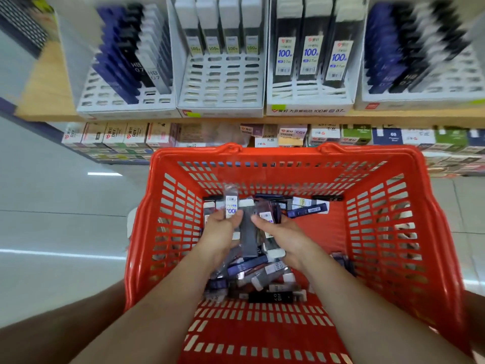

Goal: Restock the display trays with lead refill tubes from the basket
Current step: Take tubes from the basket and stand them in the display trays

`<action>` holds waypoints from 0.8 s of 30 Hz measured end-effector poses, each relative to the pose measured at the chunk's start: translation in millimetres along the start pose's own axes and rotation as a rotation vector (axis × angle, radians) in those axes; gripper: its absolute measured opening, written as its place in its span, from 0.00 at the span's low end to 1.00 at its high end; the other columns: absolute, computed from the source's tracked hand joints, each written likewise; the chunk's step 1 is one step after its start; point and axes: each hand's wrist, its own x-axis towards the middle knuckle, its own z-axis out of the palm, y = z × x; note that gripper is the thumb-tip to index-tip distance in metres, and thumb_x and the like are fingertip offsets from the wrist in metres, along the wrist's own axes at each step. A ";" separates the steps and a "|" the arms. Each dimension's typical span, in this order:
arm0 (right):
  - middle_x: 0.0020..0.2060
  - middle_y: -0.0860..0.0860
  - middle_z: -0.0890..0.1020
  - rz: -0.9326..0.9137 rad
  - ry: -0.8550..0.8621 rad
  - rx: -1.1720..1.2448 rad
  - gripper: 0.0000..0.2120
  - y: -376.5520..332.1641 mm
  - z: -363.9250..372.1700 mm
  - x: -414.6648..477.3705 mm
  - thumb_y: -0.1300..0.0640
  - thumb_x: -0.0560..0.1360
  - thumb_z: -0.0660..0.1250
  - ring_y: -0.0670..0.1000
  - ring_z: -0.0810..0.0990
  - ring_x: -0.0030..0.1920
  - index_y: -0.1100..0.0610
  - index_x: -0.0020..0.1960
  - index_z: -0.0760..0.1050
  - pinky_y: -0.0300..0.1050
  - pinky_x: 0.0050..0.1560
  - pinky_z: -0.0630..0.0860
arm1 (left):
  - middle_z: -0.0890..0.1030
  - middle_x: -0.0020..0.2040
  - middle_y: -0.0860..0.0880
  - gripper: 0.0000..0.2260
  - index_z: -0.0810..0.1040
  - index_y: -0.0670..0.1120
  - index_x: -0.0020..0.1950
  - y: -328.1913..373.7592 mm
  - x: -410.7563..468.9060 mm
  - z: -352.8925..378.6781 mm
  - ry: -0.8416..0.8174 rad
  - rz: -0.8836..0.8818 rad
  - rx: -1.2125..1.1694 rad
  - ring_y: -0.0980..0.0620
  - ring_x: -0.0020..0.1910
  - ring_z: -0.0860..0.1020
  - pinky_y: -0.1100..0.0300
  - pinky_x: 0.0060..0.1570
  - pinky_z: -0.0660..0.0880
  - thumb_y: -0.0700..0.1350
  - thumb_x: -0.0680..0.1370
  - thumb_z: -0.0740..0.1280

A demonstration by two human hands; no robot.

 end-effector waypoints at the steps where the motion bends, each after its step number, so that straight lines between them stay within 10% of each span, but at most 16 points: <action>1: 0.56 0.50 0.82 -0.001 0.003 0.038 0.27 -3.6 3.0 -1.8 0.53 0.72 0.75 0.55 0.80 0.60 0.58 0.67 0.72 0.54 0.60 0.77 | 0.80 0.57 0.46 0.17 0.72 0.41 0.65 7.8 -7.7 5.8 -0.001 0.009 -0.028 0.46 0.56 0.78 0.48 0.46 0.80 0.46 0.79 0.66; 3: 0.44 0.53 0.86 -0.022 -0.005 0.123 0.16 -8.6 6.6 -5.9 0.62 0.72 0.75 0.54 0.85 0.45 0.58 0.59 0.77 0.50 0.43 0.82 | 0.81 0.55 0.44 0.15 0.74 0.41 0.63 17.0 -20.8 15.1 0.009 0.018 -0.091 0.44 0.53 0.80 0.43 0.52 0.78 0.47 0.79 0.66; 8: 0.50 0.57 0.85 -0.189 -0.018 0.113 0.14 -21.2 10.5 -33.0 0.66 0.75 0.71 0.58 0.84 0.49 0.55 0.57 0.77 0.58 0.49 0.82 | 0.83 0.52 0.42 0.13 0.77 0.42 0.60 29.1 -56.5 28.6 0.032 0.136 -0.007 0.42 0.49 0.82 0.48 0.46 0.79 0.48 0.81 0.62; 12: 0.49 0.57 0.85 -0.294 0.001 0.216 0.12 -26.6 7.0 -58.0 0.62 0.74 0.73 0.55 0.85 0.45 0.57 0.57 0.78 0.47 0.35 0.81 | 0.83 0.45 0.52 0.13 0.79 0.47 0.52 45.3 -84.8 31.7 -0.023 0.234 0.073 0.54 0.43 0.82 0.62 0.44 0.78 0.51 0.83 0.57; 17: 0.41 0.54 0.87 -0.408 -0.006 0.203 0.08 -48.1 -2.5 -81.2 0.63 0.73 0.74 0.52 0.86 0.40 0.59 0.51 0.82 0.47 0.38 0.82 | 0.73 0.67 0.51 0.27 0.70 0.45 0.69 74.5 -111.1 34.6 -0.029 0.355 0.174 0.51 0.65 0.72 0.50 0.65 0.68 0.62 0.78 0.60; 21: 0.44 0.59 0.86 -0.403 -0.022 0.397 0.08 -62.8 -13.9 -91.4 0.64 0.74 0.72 0.56 0.85 0.38 0.61 0.53 0.81 0.46 0.33 0.80 | 0.83 0.43 0.43 0.14 0.74 0.45 0.60 114.4 -129.5 33.2 -0.066 0.504 0.212 0.45 0.41 0.83 0.50 0.40 0.81 0.52 0.81 0.59; 24: 0.48 0.63 0.84 -0.352 -0.120 0.630 0.12 -71.8 -19.1 -97.0 0.63 0.76 0.69 0.58 0.85 0.41 0.64 0.58 0.78 0.48 0.34 0.81 | 0.81 0.34 0.44 0.11 0.74 0.44 0.59 143.3 -144.8 27.6 -0.107 0.611 0.373 0.49 0.27 0.76 0.60 0.26 0.72 0.49 0.81 0.62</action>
